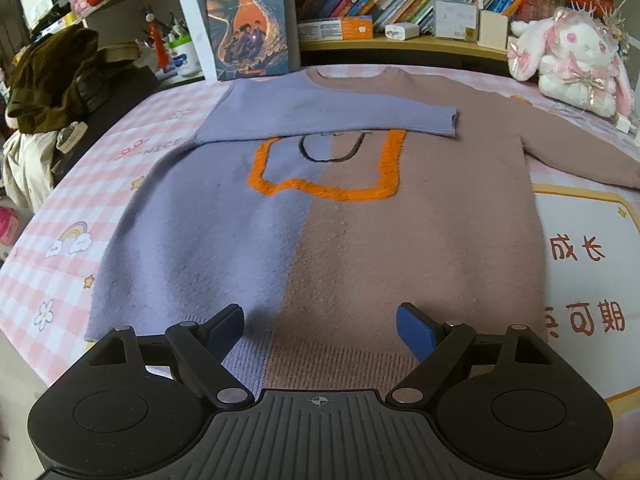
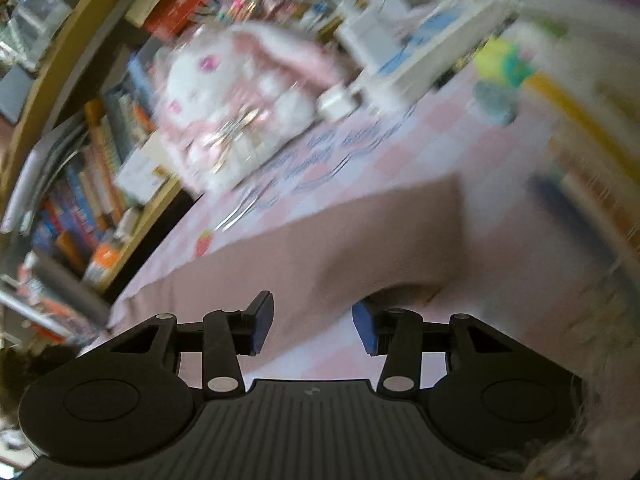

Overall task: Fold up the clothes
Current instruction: 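Move the right gripper toward the mauve sleeve cuff, then close the right gripper on the mauve sleeve cuff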

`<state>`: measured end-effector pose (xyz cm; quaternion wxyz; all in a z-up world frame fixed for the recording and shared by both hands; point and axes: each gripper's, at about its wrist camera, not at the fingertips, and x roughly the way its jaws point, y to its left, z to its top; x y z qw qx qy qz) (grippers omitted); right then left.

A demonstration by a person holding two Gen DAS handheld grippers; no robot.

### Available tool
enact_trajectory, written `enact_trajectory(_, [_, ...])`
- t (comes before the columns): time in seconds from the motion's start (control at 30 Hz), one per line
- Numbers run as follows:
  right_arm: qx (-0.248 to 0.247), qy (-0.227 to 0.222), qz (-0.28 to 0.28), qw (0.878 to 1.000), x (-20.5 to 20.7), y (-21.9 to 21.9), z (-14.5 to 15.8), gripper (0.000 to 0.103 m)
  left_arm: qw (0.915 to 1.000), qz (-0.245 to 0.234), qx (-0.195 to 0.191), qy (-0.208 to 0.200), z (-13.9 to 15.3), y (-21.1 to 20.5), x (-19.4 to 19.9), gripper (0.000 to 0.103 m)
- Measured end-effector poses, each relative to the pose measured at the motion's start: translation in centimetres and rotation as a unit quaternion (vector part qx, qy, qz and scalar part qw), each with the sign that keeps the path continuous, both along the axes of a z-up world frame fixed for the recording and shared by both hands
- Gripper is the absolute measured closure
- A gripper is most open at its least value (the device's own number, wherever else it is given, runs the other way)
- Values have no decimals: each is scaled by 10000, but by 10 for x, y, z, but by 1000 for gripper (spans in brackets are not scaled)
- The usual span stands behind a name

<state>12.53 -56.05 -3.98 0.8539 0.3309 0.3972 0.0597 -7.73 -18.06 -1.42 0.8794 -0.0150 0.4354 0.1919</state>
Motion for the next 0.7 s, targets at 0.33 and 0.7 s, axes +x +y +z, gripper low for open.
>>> enact_trajectory(0.33, [-211, 119, -283, 9993, 6, -27, -2, 79, 10000, -33, -71, -53, -1, 1, -1, 17])
enact_trajectory(0.7, [-651, -109, -56, 9978, 5, -13, 21, 98, 9994, -124, -167, -268, 0, 11, 3, 17])
